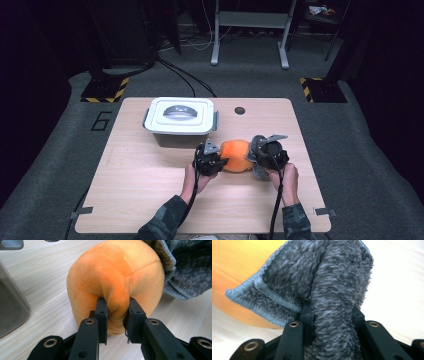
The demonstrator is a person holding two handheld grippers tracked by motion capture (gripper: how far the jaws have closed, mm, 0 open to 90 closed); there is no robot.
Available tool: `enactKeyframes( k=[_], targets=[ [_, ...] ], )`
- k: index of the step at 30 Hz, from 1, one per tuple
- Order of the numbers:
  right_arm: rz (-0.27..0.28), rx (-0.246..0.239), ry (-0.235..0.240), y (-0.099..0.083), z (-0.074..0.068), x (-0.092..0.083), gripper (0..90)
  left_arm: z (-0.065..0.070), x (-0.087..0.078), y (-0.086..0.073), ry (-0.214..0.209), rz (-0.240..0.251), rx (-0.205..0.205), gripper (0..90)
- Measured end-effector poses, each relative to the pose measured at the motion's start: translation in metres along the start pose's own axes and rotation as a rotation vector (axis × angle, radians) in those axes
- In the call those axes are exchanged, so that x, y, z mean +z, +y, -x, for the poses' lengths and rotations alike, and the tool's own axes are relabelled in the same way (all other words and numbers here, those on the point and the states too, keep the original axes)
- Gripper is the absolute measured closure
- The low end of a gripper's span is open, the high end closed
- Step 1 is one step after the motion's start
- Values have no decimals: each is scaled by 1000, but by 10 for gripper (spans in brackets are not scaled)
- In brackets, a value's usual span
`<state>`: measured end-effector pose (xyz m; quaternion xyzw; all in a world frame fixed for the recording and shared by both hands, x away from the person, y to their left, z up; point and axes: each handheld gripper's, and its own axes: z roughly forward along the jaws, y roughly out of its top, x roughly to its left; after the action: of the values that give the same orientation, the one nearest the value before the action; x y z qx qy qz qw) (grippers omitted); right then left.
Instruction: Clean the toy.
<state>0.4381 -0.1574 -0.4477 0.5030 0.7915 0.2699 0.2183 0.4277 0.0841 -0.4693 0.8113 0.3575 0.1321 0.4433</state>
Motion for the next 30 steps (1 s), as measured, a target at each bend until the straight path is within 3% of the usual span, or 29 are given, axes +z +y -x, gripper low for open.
enactKeyframes(
  k=[5,11,15,17,19,20,22,24,26,30],
  targets=[
    [-69,25,-21,-10,7,18,654,0,0,0,1,-1,-1,743],
    [-149,47,-2,-22,13,43,653,-2,0,-1,3,0,-1,741],
    [-116,46,-31,-18,14,29,653,-2,-1,-1,3,-1,-5,739],
    [-72,41,-49,-13,12,15,653,-3,-1,-1,3,2,-7,737],
    [8,18,-72,-8,5,-3,654,-3,-1,-1,0,0,-5,736],
    [37,5,-72,-5,1,-11,654,-3,-1,-1,3,3,-5,735],
    [75,-15,-13,1,-9,-24,655,-3,-1,-1,1,0,0,731],
    [77,-44,23,7,-18,-27,655,-3,-1,-1,0,2,1,725],
    [58,-64,18,10,-23,-21,656,-4,-1,-2,2,15,-5,713],
    [47,-46,20,12,-23,-14,657,-5,-2,-4,0,14,4,604]
  ],
)
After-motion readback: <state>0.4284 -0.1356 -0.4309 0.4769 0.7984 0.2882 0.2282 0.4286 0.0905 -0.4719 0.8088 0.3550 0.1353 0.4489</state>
